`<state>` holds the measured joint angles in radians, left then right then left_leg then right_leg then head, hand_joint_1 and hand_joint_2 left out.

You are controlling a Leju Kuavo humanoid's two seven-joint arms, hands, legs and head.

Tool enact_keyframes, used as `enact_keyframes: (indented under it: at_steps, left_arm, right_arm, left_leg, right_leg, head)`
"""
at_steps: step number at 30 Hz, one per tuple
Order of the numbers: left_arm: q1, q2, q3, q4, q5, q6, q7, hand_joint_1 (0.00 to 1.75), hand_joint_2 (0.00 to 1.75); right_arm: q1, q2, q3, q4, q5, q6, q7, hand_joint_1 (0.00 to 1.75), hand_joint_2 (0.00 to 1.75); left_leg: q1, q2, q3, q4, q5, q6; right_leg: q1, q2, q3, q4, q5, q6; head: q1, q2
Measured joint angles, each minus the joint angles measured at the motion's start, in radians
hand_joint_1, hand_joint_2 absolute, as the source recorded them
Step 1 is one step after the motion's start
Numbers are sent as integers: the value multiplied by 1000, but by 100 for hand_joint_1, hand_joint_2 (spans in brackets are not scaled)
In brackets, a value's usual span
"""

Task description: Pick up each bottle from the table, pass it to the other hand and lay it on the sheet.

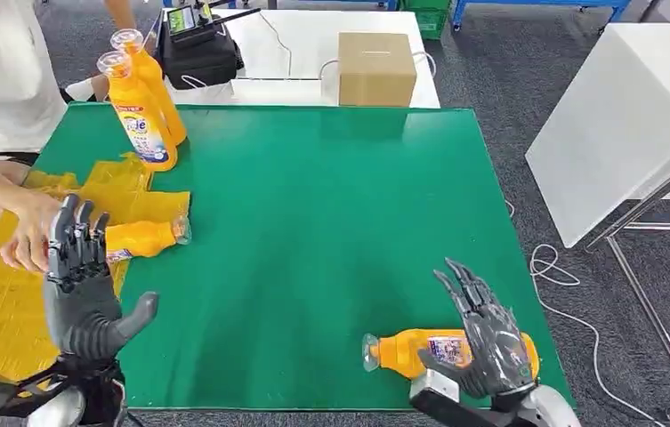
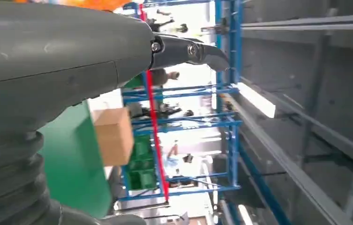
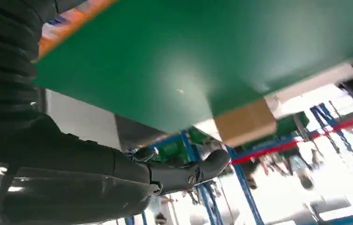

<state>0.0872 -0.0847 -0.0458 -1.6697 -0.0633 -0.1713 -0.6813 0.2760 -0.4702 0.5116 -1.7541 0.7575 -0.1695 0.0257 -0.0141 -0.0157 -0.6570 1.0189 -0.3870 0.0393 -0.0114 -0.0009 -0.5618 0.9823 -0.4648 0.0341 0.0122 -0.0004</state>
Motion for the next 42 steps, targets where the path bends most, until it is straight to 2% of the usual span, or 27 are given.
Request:
enact_keyframes:
  at_steps: [3,6,11,18,23,32,37,42]
  left_arm:
    - [0,-2,-27,32,-7,16,4,0,175]
    - [-1,-3,-43,50,-7,19,11,0,175]
    - [-2,-5,-56,66,-7,19,11,0,175]
    - [-4,-8,-61,82,-6,18,12,0,175]
    - [-27,-9,-90,104,-5,15,18,0,175]
    - [-48,-10,-133,139,1,11,31,0,175]
    - [-48,-11,-143,143,14,-3,31,0,175]
    - [-48,-11,-150,143,20,-12,40,0,175]
  right_arm:
    - [62,-128,25,-51,-43,-58,70,0,175]
    - [95,-199,43,-89,-54,-75,91,0,175]
    - [113,-258,63,-120,-54,-75,104,0,175]
    - [123,-299,84,-137,-87,-86,133,0,175]
    - [154,-390,97,-146,-141,-140,180,0,175]
    - [113,-395,121,-64,-88,-89,226,0,175]
    - [61,-347,140,43,-25,-37,249,0,175]
    - [-6,-263,154,175,50,-7,265,0,175]
  left_leg:
    - [-1,1,0,0,-1,1]
    - [-1,4,0,0,-1,1]
    - [-1,4,2,0,-2,2]
    - [-1,4,2,0,-2,2]
    - [-1,4,2,0,-2,2]
    - [-1,6,3,0,-2,2]
    - [-1,5,3,0,-2,2]
    - [-1,6,3,0,-2,2]
  right_leg:
    - [0,0,3,0,0,0]
    - [-1,1,4,0,0,1]
    - [0,1,0,0,0,0]
    - [-1,1,0,0,0,0]
    - [-2,1,1,0,0,1]
    - [-1,2,1,0,0,1]
    - [-1,2,3,0,0,1]
    - [0,2,3,0,0,1]
  head:
    - [0,0]
    - [0,0]
    - [0,0]
    - [0,0]
    - [0,0]
    - [0,0]
    - [0,0]
    - [0,0]
